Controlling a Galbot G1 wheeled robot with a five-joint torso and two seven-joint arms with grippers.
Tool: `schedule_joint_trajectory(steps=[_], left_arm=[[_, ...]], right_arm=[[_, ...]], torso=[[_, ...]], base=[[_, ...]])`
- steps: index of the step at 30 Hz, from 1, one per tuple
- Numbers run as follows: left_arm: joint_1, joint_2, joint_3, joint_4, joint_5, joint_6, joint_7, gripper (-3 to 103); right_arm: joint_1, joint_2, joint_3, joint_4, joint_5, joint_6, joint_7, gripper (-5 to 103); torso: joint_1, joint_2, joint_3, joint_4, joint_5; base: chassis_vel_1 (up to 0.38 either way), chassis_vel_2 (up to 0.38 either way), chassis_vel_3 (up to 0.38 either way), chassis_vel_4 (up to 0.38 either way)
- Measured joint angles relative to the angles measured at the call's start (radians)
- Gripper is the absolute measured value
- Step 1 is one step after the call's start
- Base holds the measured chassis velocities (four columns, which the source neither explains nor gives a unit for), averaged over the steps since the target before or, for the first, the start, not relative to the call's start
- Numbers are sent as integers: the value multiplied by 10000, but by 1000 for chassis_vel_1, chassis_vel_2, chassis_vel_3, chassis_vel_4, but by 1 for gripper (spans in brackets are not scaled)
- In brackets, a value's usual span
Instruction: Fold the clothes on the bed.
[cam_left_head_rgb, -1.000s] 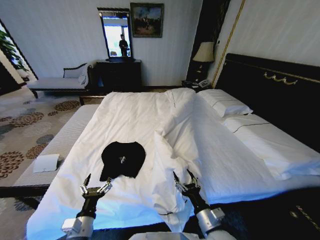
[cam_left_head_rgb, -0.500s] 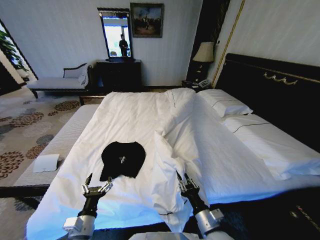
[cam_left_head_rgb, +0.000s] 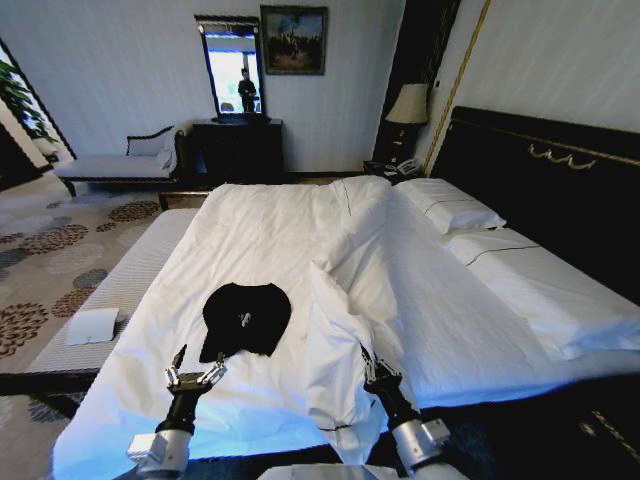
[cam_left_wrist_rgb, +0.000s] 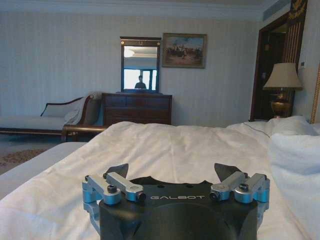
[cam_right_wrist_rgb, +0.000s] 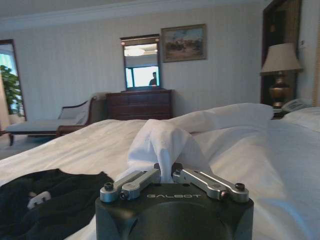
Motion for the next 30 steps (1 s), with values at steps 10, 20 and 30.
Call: schedule_joint_trajectory(steps=[10,20,30], left_arm=[[-228,85,-60,55,-109,101,-37,96],[-357,189,22,113,-168,181,-108,97],[-336,220,-11,106,-227,200,-143,97]], right_arm=[[-6,352,1413,216,742,-57,571,0],[374,461,3912,173,3044,-635,1657,0],[1239,193,6867,-1481,4333,-1130,3113,0]], torso=[[0,0,0,0,1],[0,0,0,0,2],[0,-1,0,-1,3]], base=[[0,0,0,0],[0,0,0,0],[0,0,0,0]])
